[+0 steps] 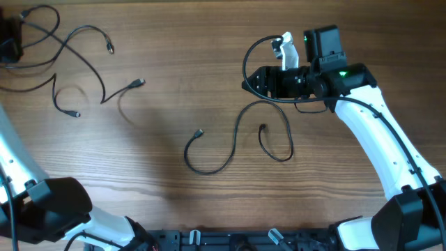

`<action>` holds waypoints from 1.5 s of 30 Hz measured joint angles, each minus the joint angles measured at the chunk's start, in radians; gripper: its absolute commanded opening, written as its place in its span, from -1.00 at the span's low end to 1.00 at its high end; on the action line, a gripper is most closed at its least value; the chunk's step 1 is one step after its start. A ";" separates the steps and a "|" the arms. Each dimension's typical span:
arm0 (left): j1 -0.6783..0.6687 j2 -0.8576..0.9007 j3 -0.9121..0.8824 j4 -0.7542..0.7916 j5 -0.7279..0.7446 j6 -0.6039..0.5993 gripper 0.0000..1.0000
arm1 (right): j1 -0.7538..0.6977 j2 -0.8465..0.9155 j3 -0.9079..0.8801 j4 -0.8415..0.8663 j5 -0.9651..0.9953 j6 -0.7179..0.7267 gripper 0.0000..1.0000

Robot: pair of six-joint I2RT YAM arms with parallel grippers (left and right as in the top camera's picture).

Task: Untangle cables
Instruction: 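Release the cable and withdraw the left gripper toward the lower left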

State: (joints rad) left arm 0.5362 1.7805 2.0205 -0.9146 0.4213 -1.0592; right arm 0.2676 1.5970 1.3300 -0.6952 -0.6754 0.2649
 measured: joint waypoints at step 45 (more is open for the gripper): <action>-0.140 -0.018 0.068 -0.215 -0.504 -0.335 -0.92 | 0.000 0.000 0.000 0.002 0.023 0.019 0.48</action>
State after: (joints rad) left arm 0.3958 1.7626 2.0880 -1.1297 -0.0822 -1.3937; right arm 0.2676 1.5970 1.3300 -0.6933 -0.6529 0.2844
